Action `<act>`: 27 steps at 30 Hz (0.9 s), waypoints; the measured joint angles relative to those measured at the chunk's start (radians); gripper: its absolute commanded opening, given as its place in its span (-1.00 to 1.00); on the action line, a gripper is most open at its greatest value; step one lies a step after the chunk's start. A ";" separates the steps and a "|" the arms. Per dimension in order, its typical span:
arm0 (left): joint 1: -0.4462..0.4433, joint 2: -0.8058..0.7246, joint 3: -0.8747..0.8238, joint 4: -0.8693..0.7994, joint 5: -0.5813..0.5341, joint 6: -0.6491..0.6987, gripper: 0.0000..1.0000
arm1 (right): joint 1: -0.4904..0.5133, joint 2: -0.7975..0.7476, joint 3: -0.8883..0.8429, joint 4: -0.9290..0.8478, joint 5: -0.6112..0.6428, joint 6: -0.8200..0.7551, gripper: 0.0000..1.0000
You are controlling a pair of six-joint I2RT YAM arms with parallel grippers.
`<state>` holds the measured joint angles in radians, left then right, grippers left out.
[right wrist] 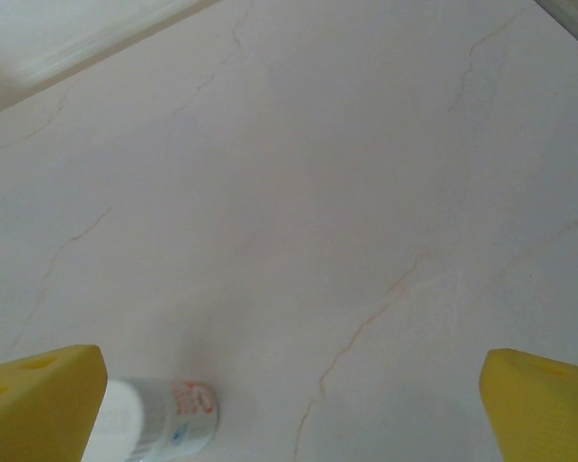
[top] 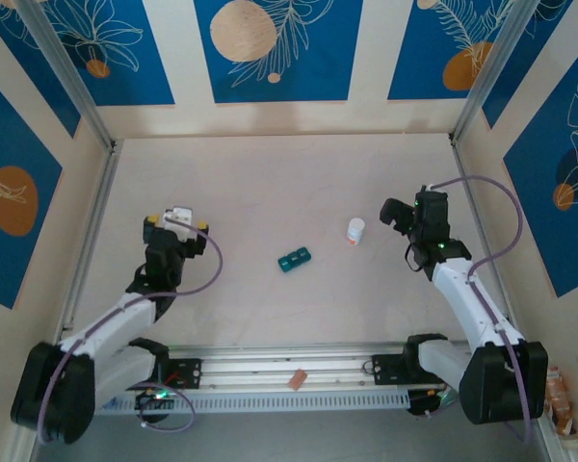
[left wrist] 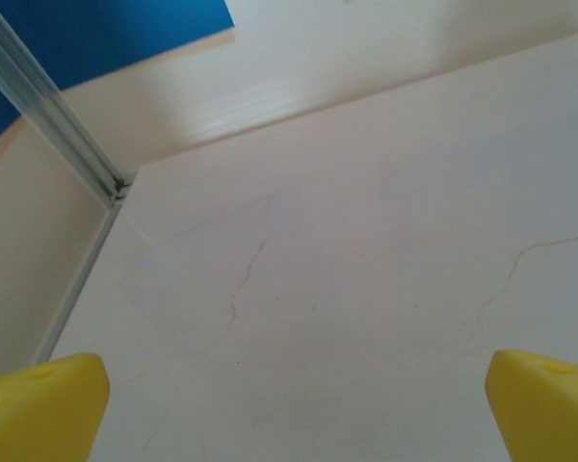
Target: Sort the pills into containers
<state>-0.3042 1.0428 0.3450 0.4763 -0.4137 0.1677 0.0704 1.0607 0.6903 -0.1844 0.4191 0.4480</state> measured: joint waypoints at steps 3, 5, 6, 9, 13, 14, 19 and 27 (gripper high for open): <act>0.012 0.130 -0.016 0.110 0.010 0.004 1.00 | 0.000 0.043 -0.063 0.104 0.027 -0.043 0.98; 0.018 0.208 -0.023 0.169 0.009 0.003 1.00 | -0.002 0.081 -0.093 0.171 0.045 -0.074 0.98; 0.022 0.246 -0.024 0.196 0.009 0.003 1.00 | -0.004 0.102 -0.111 0.212 0.054 -0.091 0.99; 0.034 0.332 -0.024 0.274 0.012 0.003 1.00 | -0.019 0.161 -0.162 0.332 0.071 -0.135 0.99; 0.058 0.390 -0.024 0.354 0.046 -0.003 1.00 | -0.033 0.245 -0.202 0.480 0.071 -0.184 0.98; 0.067 0.406 -0.024 0.378 0.057 -0.005 1.00 | -0.034 0.270 -0.212 0.528 0.065 -0.197 0.99; 0.133 0.459 -0.025 0.444 0.140 -0.036 1.00 | -0.053 0.347 -0.245 0.713 -0.034 -0.235 0.98; 0.197 0.515 -0.022 0.487 0.337 -0.052 1.00 | -0.060 0.463 -0.326 0.954 -0.202 -0.292 0.98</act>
<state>-0.1070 1.5574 0.3233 0.9634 -0.0769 0.1158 0.0105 1.5242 0.3645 0.7692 0.2173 0.1558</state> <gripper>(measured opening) 0.998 0.990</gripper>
